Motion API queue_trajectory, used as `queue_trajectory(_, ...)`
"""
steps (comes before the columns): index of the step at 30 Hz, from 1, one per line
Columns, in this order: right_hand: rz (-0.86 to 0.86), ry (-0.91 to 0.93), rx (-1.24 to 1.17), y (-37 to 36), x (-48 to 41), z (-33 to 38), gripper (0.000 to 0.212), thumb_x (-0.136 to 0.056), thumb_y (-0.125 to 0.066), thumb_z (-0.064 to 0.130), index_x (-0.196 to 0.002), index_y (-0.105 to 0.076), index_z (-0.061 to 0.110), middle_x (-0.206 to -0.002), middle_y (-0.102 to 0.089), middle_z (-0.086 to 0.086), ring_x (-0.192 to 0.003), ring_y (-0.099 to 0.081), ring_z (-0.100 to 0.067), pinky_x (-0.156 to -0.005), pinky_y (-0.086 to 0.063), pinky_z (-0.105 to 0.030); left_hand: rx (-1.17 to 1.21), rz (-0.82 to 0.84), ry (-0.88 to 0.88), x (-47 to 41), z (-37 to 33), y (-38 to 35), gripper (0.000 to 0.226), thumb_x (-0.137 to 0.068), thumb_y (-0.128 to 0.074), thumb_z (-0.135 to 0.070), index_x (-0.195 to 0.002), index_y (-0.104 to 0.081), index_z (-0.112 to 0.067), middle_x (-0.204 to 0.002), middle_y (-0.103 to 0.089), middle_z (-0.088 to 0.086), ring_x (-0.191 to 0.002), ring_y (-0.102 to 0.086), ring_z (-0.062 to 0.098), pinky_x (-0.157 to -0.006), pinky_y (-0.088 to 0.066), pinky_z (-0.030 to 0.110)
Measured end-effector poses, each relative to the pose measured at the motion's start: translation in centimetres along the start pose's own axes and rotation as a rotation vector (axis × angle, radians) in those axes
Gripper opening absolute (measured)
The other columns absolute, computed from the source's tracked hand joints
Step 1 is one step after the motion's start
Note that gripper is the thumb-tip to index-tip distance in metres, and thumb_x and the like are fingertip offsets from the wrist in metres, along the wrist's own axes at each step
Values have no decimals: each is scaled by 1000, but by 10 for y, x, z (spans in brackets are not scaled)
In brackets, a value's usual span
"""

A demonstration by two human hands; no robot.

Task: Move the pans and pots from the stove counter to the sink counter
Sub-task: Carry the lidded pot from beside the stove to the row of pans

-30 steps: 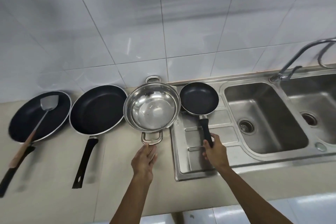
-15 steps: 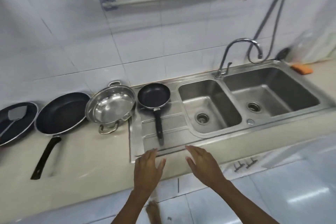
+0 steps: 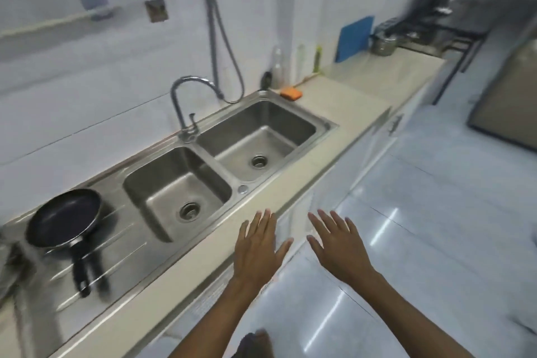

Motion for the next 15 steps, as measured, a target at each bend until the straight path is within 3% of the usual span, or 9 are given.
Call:
queue_trajectory(5,-2,-205,11,12,-8,-96,59,-100,-28,49,-149,-47,22,-151,-53,-6,-140,-46,-32,-112,-38,-55,40,92,-206,-79,-79,-38,75,-96,-33,-66,-145,-53,-13,-151,-52,7,-142,-46,24,-116,-38,51)
queue_trajectory(9,1,-331,14,15,-34,-168,59,-101,-29,50,-149,-47,21,-151,-53,-7,-140,-47,-33,-113,-39,-55,67,118,-316,-152,-133,-75,86,-95,-13,-72,-145,-52,-14,-152,-50,7,-143,-44,25,-116,-38,53)
queue_trajectory(13,42,-438,4,18,-77,-243,58,-100,-31,50,-148,-48,21,-151,-52,-7,-139,-47,-33,-113,-37,-54,51,275,-358,-239,-182,-118,95,-85,1,-79,-158,-25,-24,-166,-21,-1,-155,-16,20,-127,-9,48)
queue_trajectory(15,47,-480,10,25,-103,-278,59,-101,-29,51,-146,-52,20,-148,-56,-7,-136,-51,-32,-111,-39,-53,86,256,-369,-288,-209,-129,92,-88,-6,-79,-156,-33,-22,-163,-29,0,-152,-26,20,-126,-15,49)
Point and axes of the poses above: each hand's wrist, its own x-axis away from the middle knuckle, its own y-axis out of the back of the hand, z = x × y, the point moved 3 cm from there along -x, towards the middle knuckle
